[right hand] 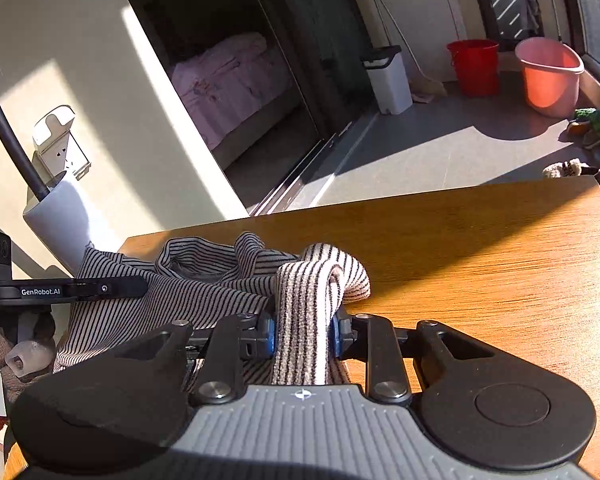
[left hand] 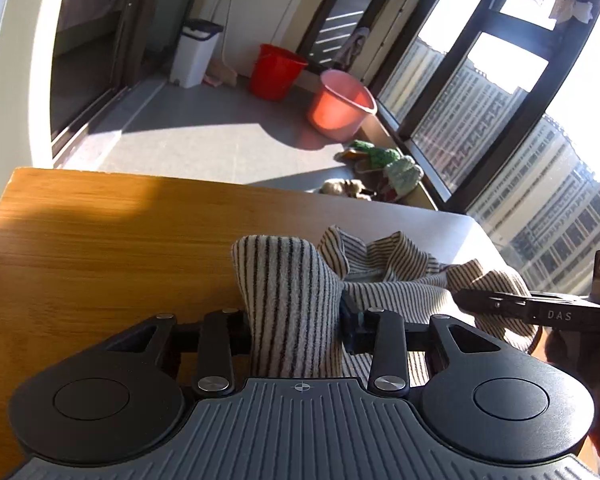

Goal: Fold clothes

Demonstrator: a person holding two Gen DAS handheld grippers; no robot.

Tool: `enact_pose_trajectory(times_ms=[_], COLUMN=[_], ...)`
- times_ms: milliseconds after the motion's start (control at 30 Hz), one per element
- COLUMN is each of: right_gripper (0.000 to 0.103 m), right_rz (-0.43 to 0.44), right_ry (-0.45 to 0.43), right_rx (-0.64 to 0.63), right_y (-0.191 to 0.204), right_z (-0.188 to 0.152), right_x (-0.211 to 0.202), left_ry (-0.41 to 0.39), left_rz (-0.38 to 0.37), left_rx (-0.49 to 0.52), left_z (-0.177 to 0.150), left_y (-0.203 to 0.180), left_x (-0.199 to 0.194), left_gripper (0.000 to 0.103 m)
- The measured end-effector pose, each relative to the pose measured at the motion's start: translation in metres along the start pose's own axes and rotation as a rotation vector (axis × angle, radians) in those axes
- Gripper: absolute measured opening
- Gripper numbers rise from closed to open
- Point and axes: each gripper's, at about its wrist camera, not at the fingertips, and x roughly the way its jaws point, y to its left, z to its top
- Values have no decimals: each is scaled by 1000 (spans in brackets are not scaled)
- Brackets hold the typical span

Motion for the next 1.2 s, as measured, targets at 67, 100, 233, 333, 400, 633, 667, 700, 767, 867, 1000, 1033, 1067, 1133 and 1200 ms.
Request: enact_pose_trajectory(times_ms=[67,100,233,333,400,633,667,700,767,867,1000,1033,1067,1133,1200], right_gripper=[23,23,22,22,22,30,33,36,38,44,61,61,63,65,67], right_rz=[16,24,48,37,17,-83,-84,-84,-82,-85,-20,4,26,74,144], right_ry=[-56,-86,-177,-207,-222,-170,-156,-146,-136,-160,-245,-243,-230,-196,-143], right_rx=[-38,-75,-189,-269,-357,-468,-456,-441,-400,-276,43,136,220,370,483], right_y=[13,22,54,76,95,124,122,119,109,90,56,48,41,29,24], right_z=[9,9,-8,-38,-67,-167,-178,-188,-203,-215,-216,-216,-218,-223,-228], right_x=[-19,-34,-101,-145,-171,-210,-216,-222,-236,-262,-296,-298,-297,-289,-273], left_ry=[-42,-72,-177,-217,-245,-206,-197,-188,-172,-155,-168,-174,-164,-129,-94], left_rz=[-17,-33,-80,-135,-163,-180,-180,-182,-185,-190,-225,-234,-244,-265,-284], left_rx=[-3,17,131,177,236,349,341,324,290,235,89,47,10,-64,-138], left_z=[10,13,2,-25,-53,-165,-176,-187,-202,-218,-215,-213,-211,-207,-203], left_y=[-2,-7,-35,-49,-61,-77,-74,-70,-62,-50,-28,-23,-21,-17,-14], left_x=[-13,-24,-78,-119,-145,-197,-201,-207,-219,-235,-252,-255,-254,-247,-240], left_gripper=[30,29,29,29,30,47,51,56,58,78,92,95,95,95,95])
